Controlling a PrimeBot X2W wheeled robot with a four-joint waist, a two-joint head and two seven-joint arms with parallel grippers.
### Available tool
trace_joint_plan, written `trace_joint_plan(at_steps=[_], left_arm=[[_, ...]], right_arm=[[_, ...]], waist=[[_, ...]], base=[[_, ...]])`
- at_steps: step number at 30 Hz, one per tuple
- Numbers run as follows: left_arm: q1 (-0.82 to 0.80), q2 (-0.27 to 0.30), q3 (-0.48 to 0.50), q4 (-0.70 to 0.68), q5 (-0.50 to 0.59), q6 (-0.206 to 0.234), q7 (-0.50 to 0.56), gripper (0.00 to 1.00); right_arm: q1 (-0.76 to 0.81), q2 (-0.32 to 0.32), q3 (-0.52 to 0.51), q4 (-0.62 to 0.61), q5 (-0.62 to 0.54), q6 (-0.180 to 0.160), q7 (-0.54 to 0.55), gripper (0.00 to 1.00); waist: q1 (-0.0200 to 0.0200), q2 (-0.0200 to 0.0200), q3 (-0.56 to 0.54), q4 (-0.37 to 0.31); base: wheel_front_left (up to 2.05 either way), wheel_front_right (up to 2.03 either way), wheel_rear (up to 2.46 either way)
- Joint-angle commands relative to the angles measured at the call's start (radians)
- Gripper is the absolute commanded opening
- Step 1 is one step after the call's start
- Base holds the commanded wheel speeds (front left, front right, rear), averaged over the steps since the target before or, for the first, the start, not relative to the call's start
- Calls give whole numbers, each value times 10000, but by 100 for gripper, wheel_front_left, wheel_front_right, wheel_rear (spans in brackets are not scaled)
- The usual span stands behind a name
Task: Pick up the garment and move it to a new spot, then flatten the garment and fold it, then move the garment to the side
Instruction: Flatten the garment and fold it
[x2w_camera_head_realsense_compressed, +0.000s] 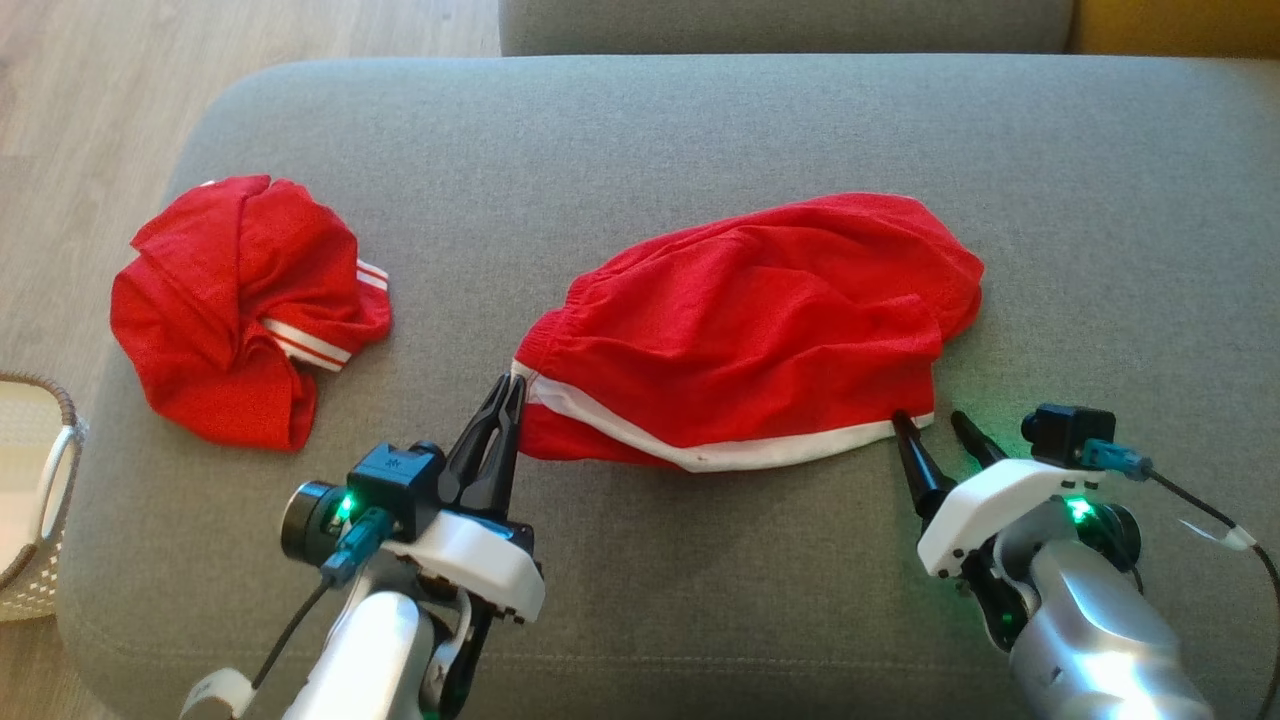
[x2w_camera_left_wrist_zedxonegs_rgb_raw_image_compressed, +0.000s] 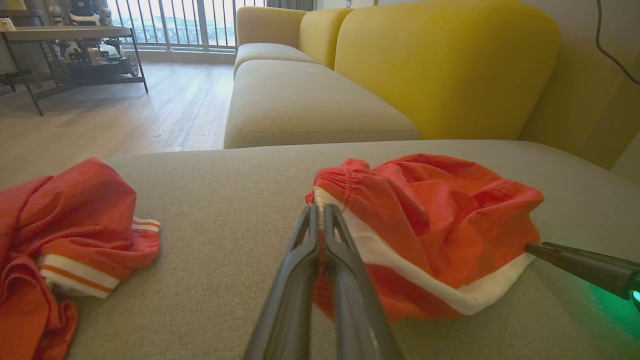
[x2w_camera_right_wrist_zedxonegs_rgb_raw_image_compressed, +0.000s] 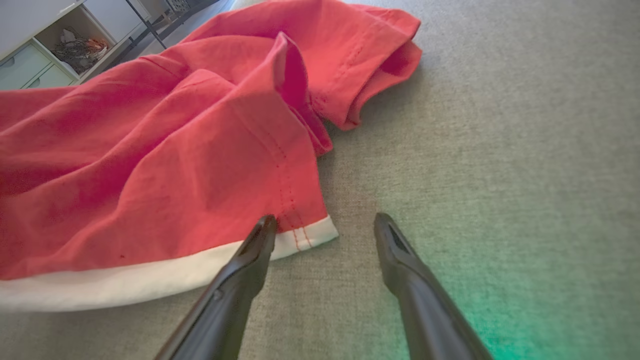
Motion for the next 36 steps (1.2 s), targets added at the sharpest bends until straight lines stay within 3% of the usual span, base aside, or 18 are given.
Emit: trace_joint_plan(at_steps=[1,8,9,10,17,24,30,36], left_arm=[[-316,-3,388,-290,103,44,-122,0],[-429,-25,371,-189,141,-2,-122,0],[-439,-27,372,-172,146,-9,-122,0],[-447,-29,379,-156,148,-12,-122,0],[-442,-38,489,-98,174,33,-122,0],[-359,-42,687,-353,188,55,-122,0],[-232,-34,1115,-1048,-69,-60,-122,0],[-287,28,1566,-1680,-578,-184,-115,0]], right_arm=[[-59,64,257,-205,-52,-2,-88,100],[-151,64,465,47,-17,-2,-88,100],[-168,64,541,108,39,-2,-76,44],[-185,64,634,169,74,-2,-57,0],[-341,64,930,396,287,-2,-65,0],[-450,64,1020,-245,382,-2,-82,0],[-346,64,1085,-2080,833,-2,-25,0],[-209,64,1028,-4304,1236,-2,845,0]], waist=[[1,0,9,9],[1,0,53,135],[1,0,52,153],[1,0,47,164],[1,0,-52,96],[1,0,-344,-141],[1,0,-1054,-436],[1,0,-1658,-750]], base=[[0,0,0],[0,0,0],[0,0,0],[0,0,0],[0,0,0],[0,0,0],[0,0,0],[0,0,0]])
